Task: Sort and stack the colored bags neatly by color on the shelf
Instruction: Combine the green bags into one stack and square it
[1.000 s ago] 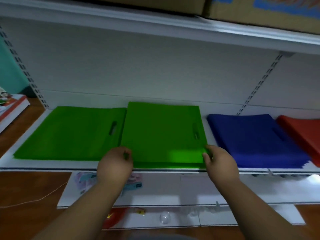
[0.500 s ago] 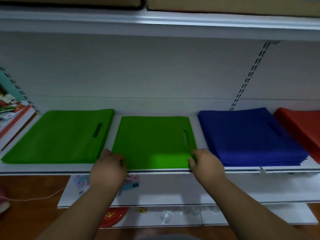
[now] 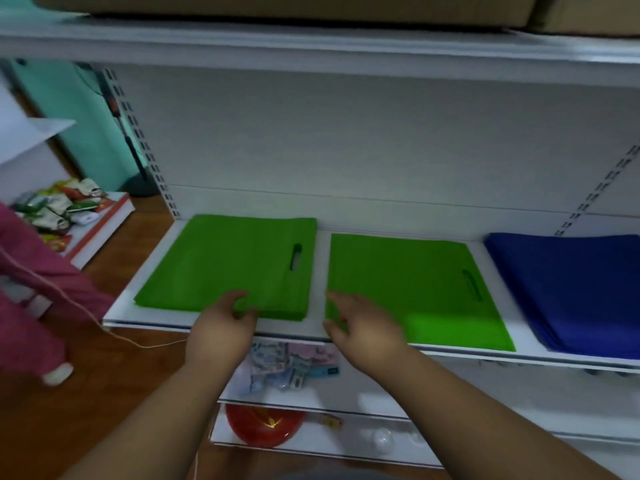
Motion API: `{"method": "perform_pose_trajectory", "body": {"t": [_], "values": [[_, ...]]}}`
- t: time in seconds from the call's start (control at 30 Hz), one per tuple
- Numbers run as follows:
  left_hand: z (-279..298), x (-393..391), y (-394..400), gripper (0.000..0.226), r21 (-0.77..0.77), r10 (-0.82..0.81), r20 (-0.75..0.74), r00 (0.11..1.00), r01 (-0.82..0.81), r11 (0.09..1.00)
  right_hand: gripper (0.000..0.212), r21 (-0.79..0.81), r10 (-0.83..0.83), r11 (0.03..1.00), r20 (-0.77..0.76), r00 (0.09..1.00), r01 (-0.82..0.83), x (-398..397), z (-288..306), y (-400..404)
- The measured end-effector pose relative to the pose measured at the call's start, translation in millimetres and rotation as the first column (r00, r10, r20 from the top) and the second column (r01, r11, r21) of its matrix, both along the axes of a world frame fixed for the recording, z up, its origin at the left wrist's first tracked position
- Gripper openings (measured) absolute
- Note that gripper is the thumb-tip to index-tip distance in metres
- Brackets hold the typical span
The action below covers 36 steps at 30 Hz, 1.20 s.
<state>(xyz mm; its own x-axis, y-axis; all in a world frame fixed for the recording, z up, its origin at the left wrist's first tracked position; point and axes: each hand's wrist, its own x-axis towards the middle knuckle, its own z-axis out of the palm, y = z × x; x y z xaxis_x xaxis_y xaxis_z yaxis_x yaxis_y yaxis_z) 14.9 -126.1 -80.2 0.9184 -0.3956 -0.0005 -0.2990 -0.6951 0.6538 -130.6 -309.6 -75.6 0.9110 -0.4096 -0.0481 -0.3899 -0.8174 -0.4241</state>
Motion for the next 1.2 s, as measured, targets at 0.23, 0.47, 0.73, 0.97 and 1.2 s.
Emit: {"method": "perform_pose_trajectory", "body": {"t": [0.23, 0.47, 0.73, 0.97, 1.2], "values": [[-4, 48, 59, 0.061, 0.111, 0.001, -0.181, 0.983, 0.019, 0.994, 0.051, 0.016, -0.029, 0.999, -0.208, 0.978, 0.033, 65, -2, 47], [-11, 51, 84, 0.035, -0.286, 0.101, -0.371, 0.923, -0.217, 0.933, 0.029, -0.079, -0.217, 0.973, -0.006, 0.976, 0.216, 57, -14, 66], [-5, 51, 81, 0.016, -0.287, 0.183, -0.171, 0.968, -0.227, 0.931, 0.037, -0.072, -0.277, 0.939, 0.419, 0.865, 0.336, 17, -9, 40], [-12, -1, 14, 0.020, 0.047, -0.245, 0.364, 0.899, 0.245, 0.968, 0.037, -0.066, -0.477, 0.840, 0.380, 0.792, 0.538, -68, -5, -27], [-6, -58, -71, 0.025, 0.229, -0.392, 0.369, 0.843, 0.326, 0.917, 0.031, -0.131, -0.566, 0.803, 0.137, 0.813, 0.581, -143, -5, -93]]}}
